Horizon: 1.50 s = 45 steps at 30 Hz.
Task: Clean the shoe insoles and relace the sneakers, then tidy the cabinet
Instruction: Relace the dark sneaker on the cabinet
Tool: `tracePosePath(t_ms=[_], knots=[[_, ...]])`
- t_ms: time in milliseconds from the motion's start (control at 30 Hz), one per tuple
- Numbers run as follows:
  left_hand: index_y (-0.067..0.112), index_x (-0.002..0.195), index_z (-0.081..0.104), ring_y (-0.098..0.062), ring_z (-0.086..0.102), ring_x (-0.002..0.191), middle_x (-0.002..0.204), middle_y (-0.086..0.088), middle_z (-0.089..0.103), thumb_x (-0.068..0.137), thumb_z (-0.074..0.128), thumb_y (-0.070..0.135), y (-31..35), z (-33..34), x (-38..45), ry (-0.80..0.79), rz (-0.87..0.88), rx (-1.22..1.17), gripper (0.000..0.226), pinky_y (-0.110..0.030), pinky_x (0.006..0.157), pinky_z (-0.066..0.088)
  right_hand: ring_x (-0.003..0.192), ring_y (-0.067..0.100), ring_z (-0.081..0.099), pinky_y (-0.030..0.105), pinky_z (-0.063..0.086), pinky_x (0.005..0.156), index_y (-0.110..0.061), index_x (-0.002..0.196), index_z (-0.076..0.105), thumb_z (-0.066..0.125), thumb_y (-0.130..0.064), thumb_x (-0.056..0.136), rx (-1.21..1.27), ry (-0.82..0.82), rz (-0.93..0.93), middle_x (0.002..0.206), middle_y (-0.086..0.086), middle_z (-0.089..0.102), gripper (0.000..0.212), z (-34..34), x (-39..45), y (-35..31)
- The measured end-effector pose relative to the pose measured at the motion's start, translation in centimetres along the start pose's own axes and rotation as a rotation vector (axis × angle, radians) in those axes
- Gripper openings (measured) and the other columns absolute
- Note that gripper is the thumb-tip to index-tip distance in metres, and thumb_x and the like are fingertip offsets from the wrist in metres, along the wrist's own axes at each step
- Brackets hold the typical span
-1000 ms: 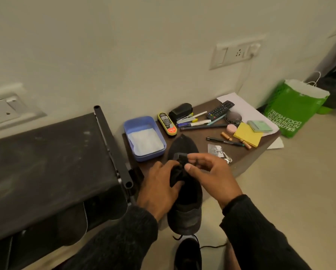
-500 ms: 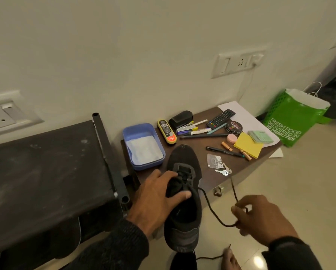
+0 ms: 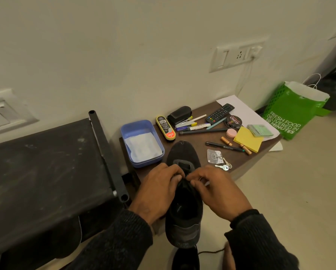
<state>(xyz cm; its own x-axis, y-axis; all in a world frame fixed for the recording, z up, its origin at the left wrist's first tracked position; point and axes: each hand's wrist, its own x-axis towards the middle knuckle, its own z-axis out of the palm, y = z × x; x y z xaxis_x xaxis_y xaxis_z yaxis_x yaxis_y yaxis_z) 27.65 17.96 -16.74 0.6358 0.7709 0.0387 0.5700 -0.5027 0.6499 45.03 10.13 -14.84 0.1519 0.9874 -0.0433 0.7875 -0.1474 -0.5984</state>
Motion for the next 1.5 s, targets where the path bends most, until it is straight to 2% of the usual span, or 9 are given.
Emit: tracePosePath(t_ms=[133, 333, 467, 567, 733, 933, 1133, 1300, 1500], knots=[[0.035, 0.106, 0.061, -0.003, 0.05, 0.092, 0.099, 0.012, 0.054, 0.103, 0.05, 0.035, 0.3, -0.7, 0.8, -0.062, -0.043, 0.018, 0.011, -0.023, 0.088, 0.046, 0.088, -0.002, 0.058, 0.011, 0.044, 0.07, -0.033, 0.102, 0.069, 0.06, -0.024, 0.098, 0.049, -0.044, 0.053, 0.098, -0.017, 0.063, 0.014, 0.3, 1.0, -0.1], [0.031, 0.105, 0.058, -0.008, 0.051, 0.095, 0.104, 0.008, 0.054, 0.104, 0.049, 0.032, 0.9, -1.1, 1.1, -0.113, -0.048, 0.053, 0.01, -0.032, 0.092, 0.049, 0.086, 0.002, 0.064, 0.017, 0.05, 0.076, -0.029, 0.097, 0.07, 0.064, -0.025, 0.096, 0.177, -0.206, 0.166, 0.092, -0.012, 0.069, 0.007, -0.4, 2.4, 0.3], [0.03, 0.106, 0.058, -0.009, 0.051, 0.097, 0.105, 0.007, 0.054, 0.104, 0.048, 0.032, 0.8, -1.0, 1.0, -0.121, -0.047, 0.047, 0.011, -0.03, 0.093, 0.048, 0.086, 0.007, 0.064, 0.023, 0.054, 0.077, -0.027, 0.095, 0.066, 0.062, -0.025, 0.098, 0.139, -0.25, 0.165, 0.093, -0.007, 0.068, 0.005, -0.3, 3.0, 0.1], [0.031, 0.11, 0.063, -0.009, 0.053, 0.098, 0.106, 0.008, 0.056, 0.104, 0.049, 0.032, 0.5, -1.2, 1.2, -0.123, -0.046, 0.04, 0.015, -0.031, 0.095, 0.049, 0.087, 0.008, 0.056, 0.021, 0.045, 0.072, -0.025, 0.099, 0.057, 0.053, -0.024, 0.101, 0.014, -0.263, 0.112, 0.098, -0.004, 0.06, 0.005, 0.1, 3.1, -0.4], [0.032, 0.111, 0.064, -0.007, 0.055, 0.103, 0.111, 0.008, 0.058, 0.103, 0.053, 0.029, 0.9, -1.5, 1.3, -0.141, -0.065, -0.005, 0.014, -0.029, 0.098, 0.049, 0.076, 0.006, 0.044, 0.017, 0.036, 0.065, -0.021, 0.098, 0.047, 0.04, -0.023, 0.105, -0.054, -0.207, -0.001, 0.092, -0.004, 0.05, 0.009, 0.1, 2.1, 0.1], [0.03, 0.102, 0.051, -0.007, 0.049, 0.092, 0.103, 0.01, 0.051, 0.106, 0.042, 0.027, 1.1, -0.9, 1.3, -0.155, 0.043, 0.052, 0.009, -0.03, 0.089, 0.047, 0.068, 0.006, 0.041, 0.014, 0.038, 0.062, -0.022, 0.095, 0.041, 0.037, -0.023, 0.106, -0.006, -0.144, -0.035, 0.084, -0.005, 0.047, 0.011, 0.2, 1.1, 0.8], [0.025, 0.101, 0.045, -0.008, 0.049, 0.089, 0.103, 0.005, 0.05, 0.108, 0.036, 0.021, 0.8, -0.5, 1.0, -0.101, -0.011, 0.005, 0.012, -0.023, 0.08, 0.044, 0.08, 0.013, 0.059, 0.033, 0.055, 0.073, -0.029, 0.108, 0.048, 0.042, -0.022, 0.105, 0.111, -0.083, -0.022, 0.093, -0.003, 0.059, 0.01, 0.0, 1.5, 1.5], [0.03, 0.102, 0.048, -0.007, 0.051, 0.093, 0.104, 0.008, 0.054, 0.107, 0.04, 0.025, 0.5, -0.5, 1.2, -0.075, -0.03, 0.002, 0.011, -0.027, 0.085, 0.047, 0.088, 0.003, 0.056, 0.025, 0.053, 0.078, -0.036, 0.098, 0.063, 0.059, -0.02, 0.097, 0.025, -0.044, -0.097, 0.097, -0.014, 0.058, 0.016, 0.2, 2.1, 1.8], [0.034, 0.103, 0.057, -0.005, 0.054, 0.095, 0.103, 0.011, 0.057, 0.103, 0.05, 0.03, 0.3, -0.6, 1.6, -0.088, -0.027, -0.036, 0.008, -0.03, 0.091, 0.05, 0.087, 0.005, 0.049, 0.02, 0.043, 0.074, -0.026, 0.095, 0.052, 0.051, -0.014, 0.098, -0.012, -0.015, -0.083, 0.097, -0.01, 0.052, 0.013, 0.8, 2.1, 1.4]])
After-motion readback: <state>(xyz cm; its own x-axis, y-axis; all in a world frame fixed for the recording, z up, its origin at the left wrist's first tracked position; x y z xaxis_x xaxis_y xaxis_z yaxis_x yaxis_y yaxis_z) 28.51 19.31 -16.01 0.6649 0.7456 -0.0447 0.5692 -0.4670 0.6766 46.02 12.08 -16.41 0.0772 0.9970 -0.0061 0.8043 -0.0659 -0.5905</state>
